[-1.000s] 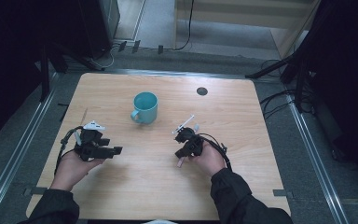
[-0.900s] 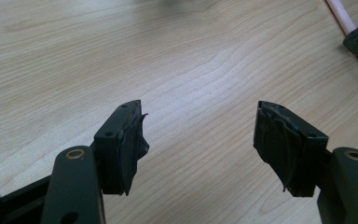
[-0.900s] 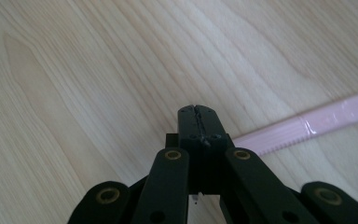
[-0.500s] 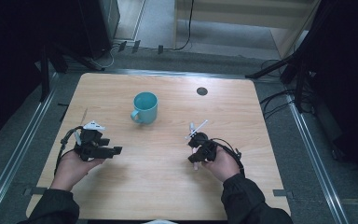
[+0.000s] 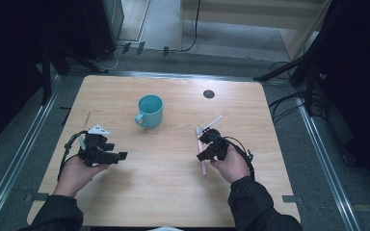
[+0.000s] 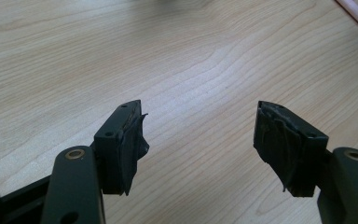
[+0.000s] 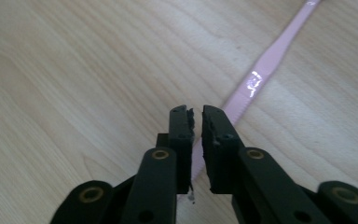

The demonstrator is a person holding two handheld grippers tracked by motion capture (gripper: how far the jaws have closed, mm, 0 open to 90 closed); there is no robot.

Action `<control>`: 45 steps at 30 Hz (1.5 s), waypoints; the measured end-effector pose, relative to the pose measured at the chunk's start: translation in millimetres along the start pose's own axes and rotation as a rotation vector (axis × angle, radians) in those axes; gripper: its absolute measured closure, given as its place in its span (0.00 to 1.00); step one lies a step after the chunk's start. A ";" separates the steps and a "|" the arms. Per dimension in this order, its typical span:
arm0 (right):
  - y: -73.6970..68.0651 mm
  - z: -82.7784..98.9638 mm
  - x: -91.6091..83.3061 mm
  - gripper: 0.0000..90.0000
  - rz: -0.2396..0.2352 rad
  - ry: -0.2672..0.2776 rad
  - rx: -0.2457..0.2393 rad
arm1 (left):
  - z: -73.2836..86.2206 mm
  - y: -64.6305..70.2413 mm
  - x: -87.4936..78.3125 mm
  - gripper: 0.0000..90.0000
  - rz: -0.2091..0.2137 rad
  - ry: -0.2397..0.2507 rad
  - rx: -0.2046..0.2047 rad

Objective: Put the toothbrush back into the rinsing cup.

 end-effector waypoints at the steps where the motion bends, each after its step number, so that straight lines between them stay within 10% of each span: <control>1: 0.7 -2.4 -0.9 0.86 0.006 -0.009 0.032 | -0.2 -0.1 -0.4 0.37 0.003 0.005 -0.003; 6: 2.5 -12.8 -3.6 0.82 0.054 -0.040 0.153 | 0.0 -1.8 -0.8 0.37 0.000 0.007 -0.006; 20: 13.5 -28.3 3.0 0.70 0.161 -0.031 0.247 | -0.4 -2.6 -0.5 0.37 -0.005 0.004 -0.003; 27: 9.8 -29.9 7.0 0.72 0.141 -0.035 0.297 | 0.0 -5.0 -1.7 0.37 -0.006 0.010 -0.015; 45: 14.8 -31.5 19.9 0.72 0.189 -0.042 0.310 | 0.8 -7.5 -1.4 0.37 -0.005 0.008 -0.018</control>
Point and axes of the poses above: each handheld gripper's, and its own axes: x roughly forward along the jaws, z roughly out of its underside, y roughly to its right, the point moved 6 cm from there along x, roughly forward along the jaws, and after that the axes turned 13 degrees about x, right-handed, at the moved point
